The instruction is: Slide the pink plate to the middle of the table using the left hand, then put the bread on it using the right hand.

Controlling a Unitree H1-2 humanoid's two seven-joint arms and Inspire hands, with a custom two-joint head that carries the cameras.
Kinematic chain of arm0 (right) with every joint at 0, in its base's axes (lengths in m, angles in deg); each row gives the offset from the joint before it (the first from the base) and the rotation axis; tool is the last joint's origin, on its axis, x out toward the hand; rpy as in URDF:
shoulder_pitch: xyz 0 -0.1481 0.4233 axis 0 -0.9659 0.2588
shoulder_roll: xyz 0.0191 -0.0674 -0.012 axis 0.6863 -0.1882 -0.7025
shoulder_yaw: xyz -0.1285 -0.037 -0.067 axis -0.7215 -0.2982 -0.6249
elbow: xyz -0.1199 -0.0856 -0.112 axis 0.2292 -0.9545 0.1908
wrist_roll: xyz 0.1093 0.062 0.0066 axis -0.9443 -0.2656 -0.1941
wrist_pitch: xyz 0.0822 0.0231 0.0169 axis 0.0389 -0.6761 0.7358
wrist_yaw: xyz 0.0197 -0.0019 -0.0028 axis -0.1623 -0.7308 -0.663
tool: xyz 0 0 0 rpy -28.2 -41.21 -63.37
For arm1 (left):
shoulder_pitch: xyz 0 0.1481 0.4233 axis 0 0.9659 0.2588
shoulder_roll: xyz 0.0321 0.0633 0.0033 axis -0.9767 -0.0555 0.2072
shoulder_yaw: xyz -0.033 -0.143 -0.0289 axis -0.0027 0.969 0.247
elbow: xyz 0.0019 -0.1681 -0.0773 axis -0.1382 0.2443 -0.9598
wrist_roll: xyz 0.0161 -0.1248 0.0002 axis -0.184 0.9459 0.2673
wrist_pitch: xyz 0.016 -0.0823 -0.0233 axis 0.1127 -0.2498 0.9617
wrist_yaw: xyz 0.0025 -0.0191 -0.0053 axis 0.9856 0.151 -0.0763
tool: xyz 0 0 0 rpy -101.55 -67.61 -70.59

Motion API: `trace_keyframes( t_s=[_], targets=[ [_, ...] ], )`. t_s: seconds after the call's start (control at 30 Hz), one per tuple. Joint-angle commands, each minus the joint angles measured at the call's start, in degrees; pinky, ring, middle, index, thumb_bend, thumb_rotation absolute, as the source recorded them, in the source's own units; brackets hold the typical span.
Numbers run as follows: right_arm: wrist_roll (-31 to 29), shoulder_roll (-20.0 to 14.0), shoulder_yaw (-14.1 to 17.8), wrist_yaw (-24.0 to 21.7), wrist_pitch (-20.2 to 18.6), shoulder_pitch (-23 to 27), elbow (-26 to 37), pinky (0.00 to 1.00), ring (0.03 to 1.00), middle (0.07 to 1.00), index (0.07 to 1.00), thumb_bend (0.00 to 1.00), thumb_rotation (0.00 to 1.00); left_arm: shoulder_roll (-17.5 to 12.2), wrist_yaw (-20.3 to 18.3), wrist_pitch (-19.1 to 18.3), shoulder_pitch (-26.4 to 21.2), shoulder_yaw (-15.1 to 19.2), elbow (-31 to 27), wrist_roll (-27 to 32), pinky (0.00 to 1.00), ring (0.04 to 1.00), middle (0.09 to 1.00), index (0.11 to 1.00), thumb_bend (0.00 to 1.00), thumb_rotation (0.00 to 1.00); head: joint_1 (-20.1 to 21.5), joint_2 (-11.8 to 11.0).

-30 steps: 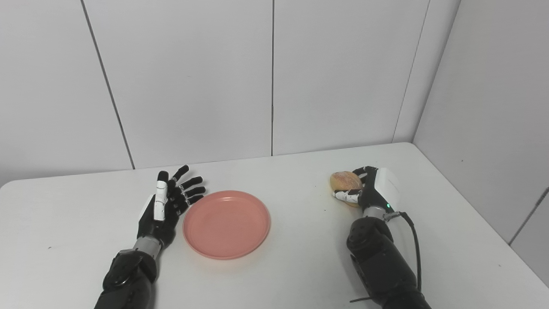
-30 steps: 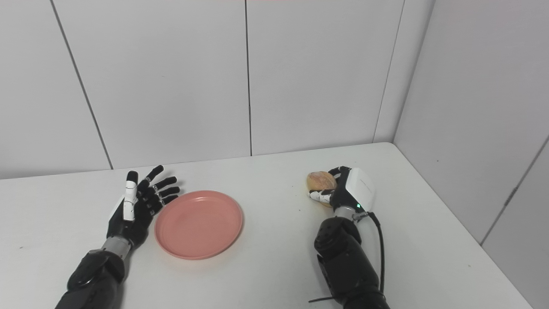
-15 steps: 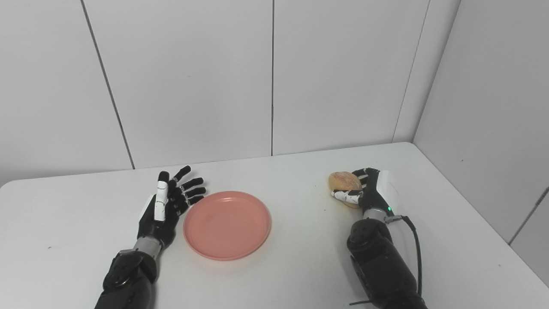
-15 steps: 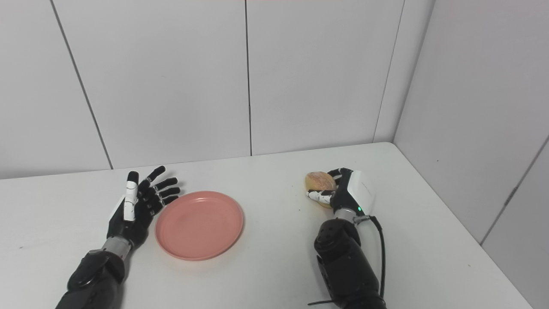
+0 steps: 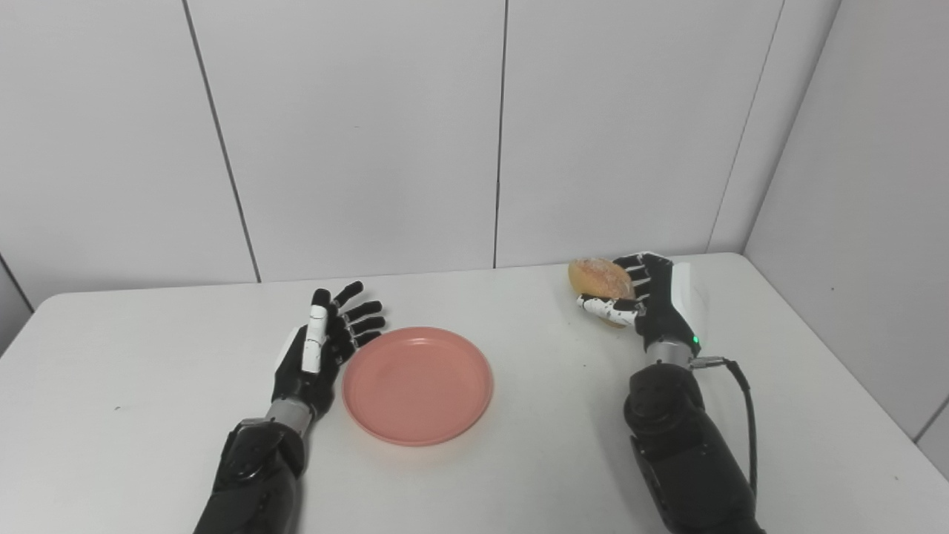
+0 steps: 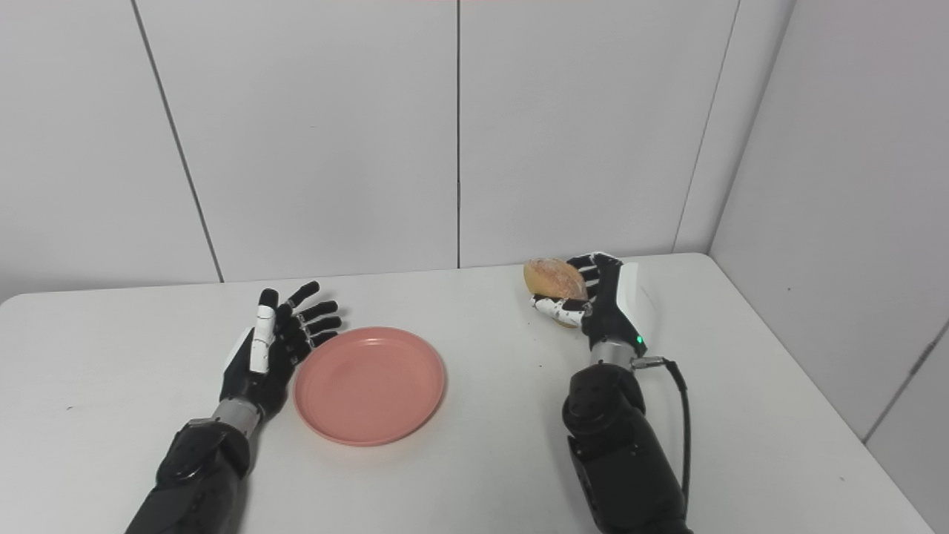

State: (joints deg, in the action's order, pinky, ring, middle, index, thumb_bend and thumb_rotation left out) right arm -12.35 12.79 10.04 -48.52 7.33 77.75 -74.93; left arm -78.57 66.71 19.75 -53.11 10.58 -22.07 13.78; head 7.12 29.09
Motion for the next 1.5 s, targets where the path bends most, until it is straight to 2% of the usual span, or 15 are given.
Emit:
trace_keyframes(
  t_s=[0.0, 0.07, 0.33, 0.47, 0.67, 0.73, 0.8, 1.03, 1.3, 1.47],
  targets=[
    [0.98, -1.09, -0.1, -1.07, 0.81, 2.21, 3.34, 0.4, 0.447, 0.514, 0.479, 0.52, 0.0, 1.01, 0.65, -0.92, 0.38, -0.25, 0.99, -0.35, 0.71, 0.722, 0.746, 0.833, 0.79, 0.98, -1.39, 0.16],
    [0.62, -1.01, 0.02, -2.33, 0.53, 2.26, 4.87, 0.43, 0.458, 0.523, 0.464, 0.52, 0.0, 1.26, 0.89, -1.06, 0.34, -0.39, 0.91, -0.46, 0.71, 0.721, 0.754, 0.835, 0.78, 0.99, -2.98, 0.23],
    [-0.1, -0.64, -0.13, -7.19, -0.24, 2.15, 8.55, 0.41, 0.457, 0.517, 0.468, 0.52, 0.0, 2.08, 1.92, -0.82, -0.19, -0.57, 1.45, -0.6, 0.7, 0.703, 0.737, 0.831, 0.78, 0.97, -7.54, 0.28],
    [-0.34, -0.57, -0.64, -9.39, 0.89, 2.0, 9.23, 0.42, 0.461, 0.518, 0.466, 0.52, 0.0, 2.48, 2.08, -1.17, -0.14, -0.6, 1.22, -0.39, 0.7, 0.706, 0.74, 0.836, 0.78, 0.97, -8.69, 0.32],
    [-0.49, -0.66, -2.67, -14.28, 0.36, 2.04, 11.81, 0.41, 0.458, 0.52, 0.465, 0.52, 0.0, 2.72, 2.3, -0.27, -0.3, -0.85, 1.62, -0.51, 0.7, 0.713, 0.74, 0.838, 0.78, 0.97, -9.37, 0.14],
    [-2.26, -0.5, -3.45, -16.75, 2.17, 1.88, 12.27, 0.43, 0.468, 0.519, 0.459, 0.52, 0.0, 2.69, 2.13, -0.37, -0.23, -0.85, 1.45, -0.36, 0.7, 0.714, 0.744, 0.841, 0.79, 0.96, -9.21, 0.09],
    [-4.24, -0.16, -4.14, -18.97, 3.44, 1.84, 12.46, 0.39, 0.448, 0.514, 0.476, 0.52, 0.0, 2.59, 2.14, -0.14, -0.1, -0.97, 1.33, -0.5, 0.7, 0.716, 0.747, 0.843, 0.78, 0.96, -9.06, 0.06],
    [-8.0, -0.42, -7.4, -25.75, 5.25, 2.41, 11.45, 0.42, 0.466, 0.507, 0.469, 0.52, 0.0, 2.52, 2.62, -0.95, 0.33, -1.0, 0.49, -0.41, 0.69, 0.717, 0.743, 0.834, 0.77, 0.98, -8.89, 0.38],
    [-12.96, -2.37, -9.76, -34.67, 11.73, 5.03, 5.1, 0.38, 0.447, 0.501, 0.484, 0.52, 0.0, 2.44, 2.27, -1.48, 0.6, -0.88, -0.09, 0.01, 0.69, 0.713, 0.743, 0.839, 0.76, 0.97, -8.91, 0.72],
    [-13.92, -2.88, -11.29, -38.6, 13.93, 6.55, 2.63, 0.37, 0.443, 0.492, 0.491, 0.52, 0.0, 2.55, 2.52, -1.72, 0.53, -0.84, 0.07, -0.01, 0.68, 0.707, 0.739, 0.838, 0.77, 0.97, -9.05, 0.77]
  ],
)
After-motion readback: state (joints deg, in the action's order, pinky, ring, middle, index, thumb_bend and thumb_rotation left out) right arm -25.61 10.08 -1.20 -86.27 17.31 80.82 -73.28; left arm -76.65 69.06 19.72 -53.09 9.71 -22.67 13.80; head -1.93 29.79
